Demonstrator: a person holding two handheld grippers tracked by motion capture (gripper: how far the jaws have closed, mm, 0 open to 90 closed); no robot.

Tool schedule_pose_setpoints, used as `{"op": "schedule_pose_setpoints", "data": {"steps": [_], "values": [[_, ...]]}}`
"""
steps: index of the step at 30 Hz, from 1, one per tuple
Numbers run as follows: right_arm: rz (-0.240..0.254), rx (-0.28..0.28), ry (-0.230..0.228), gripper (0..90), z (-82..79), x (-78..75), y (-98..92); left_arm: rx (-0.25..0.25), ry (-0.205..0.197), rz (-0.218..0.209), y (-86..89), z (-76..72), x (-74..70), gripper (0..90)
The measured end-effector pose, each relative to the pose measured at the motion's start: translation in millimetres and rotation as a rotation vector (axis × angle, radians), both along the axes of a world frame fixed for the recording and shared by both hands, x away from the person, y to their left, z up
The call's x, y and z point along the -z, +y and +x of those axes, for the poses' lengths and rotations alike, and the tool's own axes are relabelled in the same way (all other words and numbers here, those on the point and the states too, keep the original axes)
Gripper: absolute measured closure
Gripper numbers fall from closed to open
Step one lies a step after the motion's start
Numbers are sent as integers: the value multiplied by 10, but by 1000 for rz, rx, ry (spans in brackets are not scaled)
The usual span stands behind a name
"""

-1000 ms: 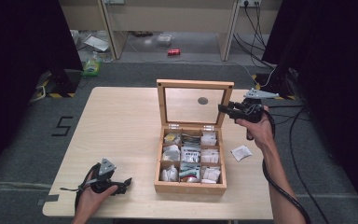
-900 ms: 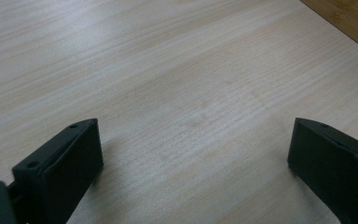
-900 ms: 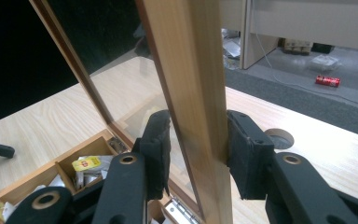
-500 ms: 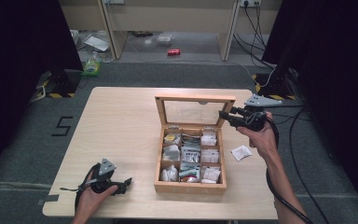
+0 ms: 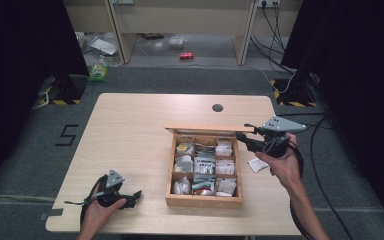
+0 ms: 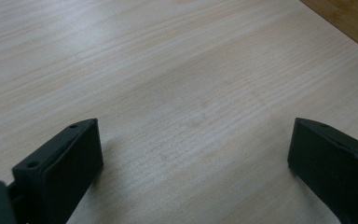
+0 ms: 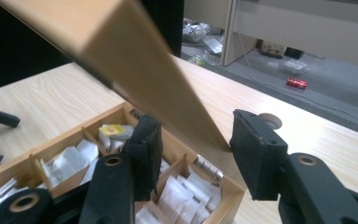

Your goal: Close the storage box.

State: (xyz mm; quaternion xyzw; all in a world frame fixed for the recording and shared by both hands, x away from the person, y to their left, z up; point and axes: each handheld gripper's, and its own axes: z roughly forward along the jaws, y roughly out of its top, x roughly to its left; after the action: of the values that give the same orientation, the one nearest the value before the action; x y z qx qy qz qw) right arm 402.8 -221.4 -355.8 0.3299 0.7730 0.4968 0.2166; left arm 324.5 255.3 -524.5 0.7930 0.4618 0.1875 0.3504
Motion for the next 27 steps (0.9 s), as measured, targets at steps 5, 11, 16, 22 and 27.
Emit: {"op": "schedule_pose_setpoints", "data": {"steps": [5, 11, 16, 22, 27], "values": [[-52, 6, -19, 499, -177, 52, 48, 0, 0, 0, 0, 0, 0, 23], [-17, 15, -1, 500, -350, 103, 13, 0, 0, -1, -1, 0, 0, 24], [7, 15, 19, 488, -462, 140, -8, 0, -1, -1, -1, 1, 1, 23], [9, 34, 32, 482, -607, 249, 3, 0, -1, 0, -6, 3, 2, 17], [8, 44, 42, 479, -740, 368, 2, 0, -1, 0, -7, 3, 2, 16]]}}
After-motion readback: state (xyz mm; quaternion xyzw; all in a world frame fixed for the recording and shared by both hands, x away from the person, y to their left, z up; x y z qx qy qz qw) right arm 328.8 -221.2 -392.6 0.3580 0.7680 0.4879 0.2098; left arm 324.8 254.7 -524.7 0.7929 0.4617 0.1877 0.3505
